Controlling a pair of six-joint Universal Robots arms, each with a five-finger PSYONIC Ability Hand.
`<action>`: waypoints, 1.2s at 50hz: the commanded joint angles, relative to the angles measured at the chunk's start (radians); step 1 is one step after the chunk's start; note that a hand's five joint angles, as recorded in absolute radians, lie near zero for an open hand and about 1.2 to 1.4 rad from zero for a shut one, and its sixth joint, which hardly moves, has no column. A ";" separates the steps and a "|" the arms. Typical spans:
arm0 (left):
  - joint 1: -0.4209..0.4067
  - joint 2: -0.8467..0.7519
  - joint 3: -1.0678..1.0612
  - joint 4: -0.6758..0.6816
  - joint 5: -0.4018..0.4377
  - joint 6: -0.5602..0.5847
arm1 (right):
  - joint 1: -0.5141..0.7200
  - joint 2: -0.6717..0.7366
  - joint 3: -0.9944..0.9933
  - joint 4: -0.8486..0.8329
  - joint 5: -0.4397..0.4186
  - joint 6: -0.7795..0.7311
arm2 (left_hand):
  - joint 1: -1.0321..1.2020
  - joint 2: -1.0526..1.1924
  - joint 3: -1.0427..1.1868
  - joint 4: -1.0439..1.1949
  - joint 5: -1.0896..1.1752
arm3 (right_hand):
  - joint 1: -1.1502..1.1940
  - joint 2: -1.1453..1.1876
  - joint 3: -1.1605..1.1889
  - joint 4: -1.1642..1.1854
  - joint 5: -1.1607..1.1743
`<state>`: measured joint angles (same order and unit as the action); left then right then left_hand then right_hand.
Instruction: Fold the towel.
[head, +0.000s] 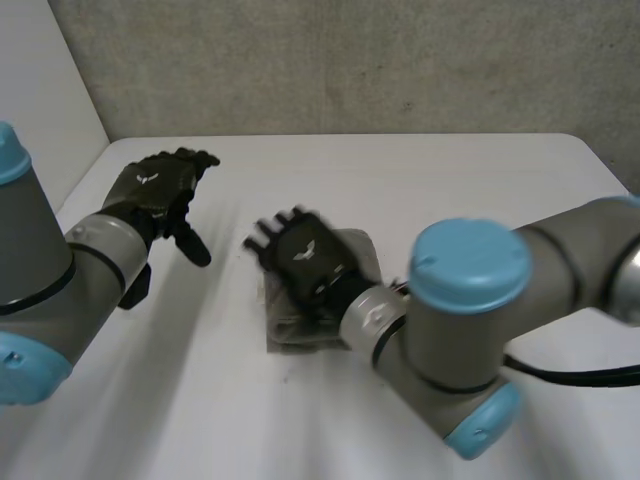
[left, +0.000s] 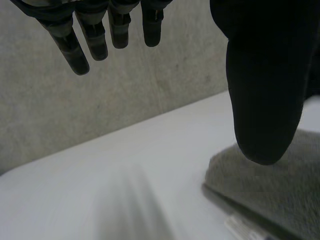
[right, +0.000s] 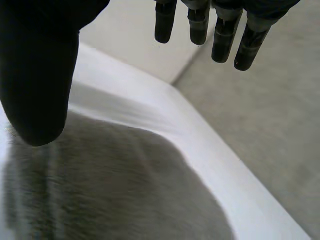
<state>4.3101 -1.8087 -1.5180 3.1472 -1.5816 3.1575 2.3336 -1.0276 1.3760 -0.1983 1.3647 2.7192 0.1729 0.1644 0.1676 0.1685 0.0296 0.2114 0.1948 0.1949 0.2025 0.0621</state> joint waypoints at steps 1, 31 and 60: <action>-0.094 -0.115 0.156 -0.016 -0.003 -0.117 | -0.119 -0.141 0.090 -0.001 0.050 0.223 | 0.002 0.011 0.008 0.007 -0.029 | -0.037 -0.020 -0.020 -0.028 -0.062; -0.236 -0.431 0.251 -0.138 -0.245 -0.194 | -0.249 0.170 -0.124 0.258 -0.033 0.332 | 0.002 0.010 0.007 0.006 -0.030 | -0.037 -0.020 -0.020 -0.028 -0.062; -0.030 0.155 0.133 -0.225 -0.040 -0.174 | -0.372 -0.385 -0.018 0.277 0.252 0.238 | 0.002 0.010 0.007 0.006 -0.030 | -0.037 -0.020 -0.020 -0.028 -0.062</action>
<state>4.2315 -1.6857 -1.3254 2.9588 -1.7654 2.9880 1.9820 -1.4197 1.3221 0.0192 1.6234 2.9864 0.1729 0.1643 0.1676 0.1684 0.0284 0.1805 0.1700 0.1674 0.1749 0.0509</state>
